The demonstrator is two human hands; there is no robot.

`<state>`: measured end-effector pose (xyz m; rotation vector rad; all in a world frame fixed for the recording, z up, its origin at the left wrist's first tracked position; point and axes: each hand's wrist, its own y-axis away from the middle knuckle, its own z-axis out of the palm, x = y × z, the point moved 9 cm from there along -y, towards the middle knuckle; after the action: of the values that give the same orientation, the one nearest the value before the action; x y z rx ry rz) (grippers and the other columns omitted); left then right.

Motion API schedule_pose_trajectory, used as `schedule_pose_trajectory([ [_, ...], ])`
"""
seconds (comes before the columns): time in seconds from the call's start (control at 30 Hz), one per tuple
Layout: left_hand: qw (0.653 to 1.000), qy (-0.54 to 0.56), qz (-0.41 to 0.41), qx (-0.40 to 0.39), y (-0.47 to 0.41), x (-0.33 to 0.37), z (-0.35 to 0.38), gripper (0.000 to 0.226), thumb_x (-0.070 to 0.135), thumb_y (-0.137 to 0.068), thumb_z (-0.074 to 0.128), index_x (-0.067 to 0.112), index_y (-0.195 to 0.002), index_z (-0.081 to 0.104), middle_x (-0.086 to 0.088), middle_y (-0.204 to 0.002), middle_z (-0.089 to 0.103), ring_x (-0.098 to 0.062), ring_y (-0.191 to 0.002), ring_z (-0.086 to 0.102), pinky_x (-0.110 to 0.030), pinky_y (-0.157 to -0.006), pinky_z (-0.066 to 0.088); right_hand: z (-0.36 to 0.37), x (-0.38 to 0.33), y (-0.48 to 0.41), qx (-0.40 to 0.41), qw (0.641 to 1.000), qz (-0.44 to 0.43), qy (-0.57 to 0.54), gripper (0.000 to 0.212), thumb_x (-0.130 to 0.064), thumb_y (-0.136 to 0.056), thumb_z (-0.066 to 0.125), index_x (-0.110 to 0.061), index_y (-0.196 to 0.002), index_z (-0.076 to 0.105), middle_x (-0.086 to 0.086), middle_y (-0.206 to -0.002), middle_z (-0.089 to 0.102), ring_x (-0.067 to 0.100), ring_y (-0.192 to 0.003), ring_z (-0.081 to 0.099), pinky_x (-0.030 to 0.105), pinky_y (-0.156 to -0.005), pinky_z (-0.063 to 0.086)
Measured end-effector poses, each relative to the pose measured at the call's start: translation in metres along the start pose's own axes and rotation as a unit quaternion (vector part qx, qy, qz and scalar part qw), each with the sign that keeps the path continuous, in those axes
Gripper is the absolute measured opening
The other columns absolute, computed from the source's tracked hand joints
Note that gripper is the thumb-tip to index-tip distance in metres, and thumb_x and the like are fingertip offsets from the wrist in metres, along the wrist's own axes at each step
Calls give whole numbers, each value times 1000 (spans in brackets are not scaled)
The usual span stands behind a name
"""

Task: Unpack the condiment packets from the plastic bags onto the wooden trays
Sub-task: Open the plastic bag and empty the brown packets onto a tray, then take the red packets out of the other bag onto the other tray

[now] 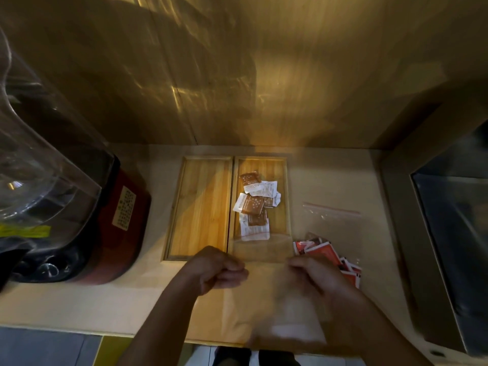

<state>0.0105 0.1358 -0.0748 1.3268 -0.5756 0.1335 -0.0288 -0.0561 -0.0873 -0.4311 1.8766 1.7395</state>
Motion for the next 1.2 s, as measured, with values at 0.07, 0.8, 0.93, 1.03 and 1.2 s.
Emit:
schedule_pose_trajectory([
  [0.07,1000,1,6,13,5,4,1,15,-4,-84,56,0,-70,60,-8,-49,58,-10,-43,60,-18,-43,50,-5,-3,1,7,1000,3,-2,39,-8,-82,58,-10,-43,51,2,-31,46,12,-24,40,16,-31,29],
  [0.8,923,-151,309,172,-33,173,110,18,14,-82,64,20,-81,47,-10,-85,62,-25,-74,61,-39,-68,53,-150,-141,-14,215,957,-196,-26,31,10,-77,57,-9,-99,48,6,-67,53,14,-52,48,25,-45,37],
  [0.93,903,-175,334,209,-62,193,125,17,11,-84,61,19,-75,49,-5,-84,59,-24,-83,56,-30,-73,46,-170,-153,-49,250,948,-193,36,24,2,-80,57,-11,-97,47,5,-75,52,19,-69,52,30,-60,43],
  [1.03,884,-246,338,212,-85,192,141,20,15,-90,54,7,-106,61,-12,-110,64,-21,-97,59,-25,-78,41,-173,-150,-80,217,959,-177,53,23,1,-80,60,-19,-76,49,1,-79,53,22,-79,54,33,-68,48],
  [1.2,810,-467,318,157,-122,163,165,65,51,-86,45,8,-134,41,-14,-143,41,-31,-134,37,-45,-110,31,-162,-127,-106,155,949,-146,231,48,-19,-76,67,-16,-122,55,0,-131,50,25,-122,47,42,-102,42],
])
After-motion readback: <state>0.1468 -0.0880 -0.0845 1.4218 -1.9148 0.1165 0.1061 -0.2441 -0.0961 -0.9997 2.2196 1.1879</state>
